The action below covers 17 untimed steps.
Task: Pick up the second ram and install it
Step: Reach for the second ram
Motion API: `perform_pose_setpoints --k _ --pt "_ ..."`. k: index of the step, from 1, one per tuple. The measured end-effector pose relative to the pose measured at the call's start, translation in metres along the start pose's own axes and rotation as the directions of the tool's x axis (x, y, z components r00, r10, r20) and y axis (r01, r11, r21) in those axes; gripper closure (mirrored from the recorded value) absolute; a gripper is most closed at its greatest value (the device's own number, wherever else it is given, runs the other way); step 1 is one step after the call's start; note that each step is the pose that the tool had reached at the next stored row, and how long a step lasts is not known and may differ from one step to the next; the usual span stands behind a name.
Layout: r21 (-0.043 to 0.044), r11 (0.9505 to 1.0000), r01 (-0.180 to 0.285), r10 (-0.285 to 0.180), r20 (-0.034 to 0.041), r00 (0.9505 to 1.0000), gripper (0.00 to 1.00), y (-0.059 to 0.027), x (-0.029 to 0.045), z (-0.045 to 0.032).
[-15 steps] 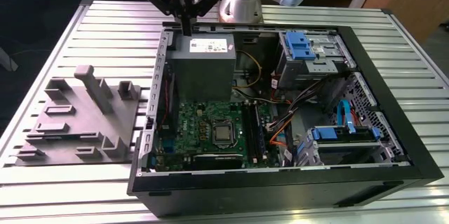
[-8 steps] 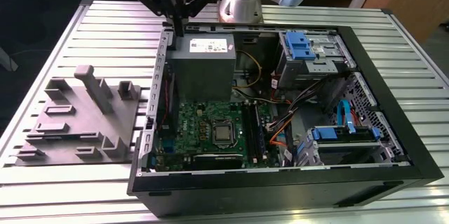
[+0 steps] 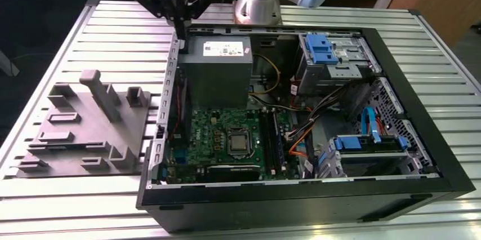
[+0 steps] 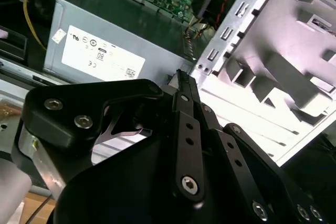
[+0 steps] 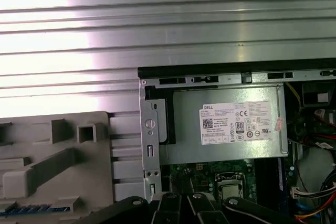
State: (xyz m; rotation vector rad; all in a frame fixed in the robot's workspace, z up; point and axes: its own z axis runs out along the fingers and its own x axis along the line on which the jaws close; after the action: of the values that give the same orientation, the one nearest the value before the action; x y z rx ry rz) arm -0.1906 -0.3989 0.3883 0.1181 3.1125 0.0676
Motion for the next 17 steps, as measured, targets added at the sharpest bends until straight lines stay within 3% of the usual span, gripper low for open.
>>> perform_pose_setpoints --k 10,17 --pt "0.0 1.0 0.0 0.0 0.0 1.0 0.9 -0.0014 0.0171 0.0021" --pt "0.0 1.0 0.0 0.0 0.0 1.0 0.9 -0.0032 0.0334 0.0054"
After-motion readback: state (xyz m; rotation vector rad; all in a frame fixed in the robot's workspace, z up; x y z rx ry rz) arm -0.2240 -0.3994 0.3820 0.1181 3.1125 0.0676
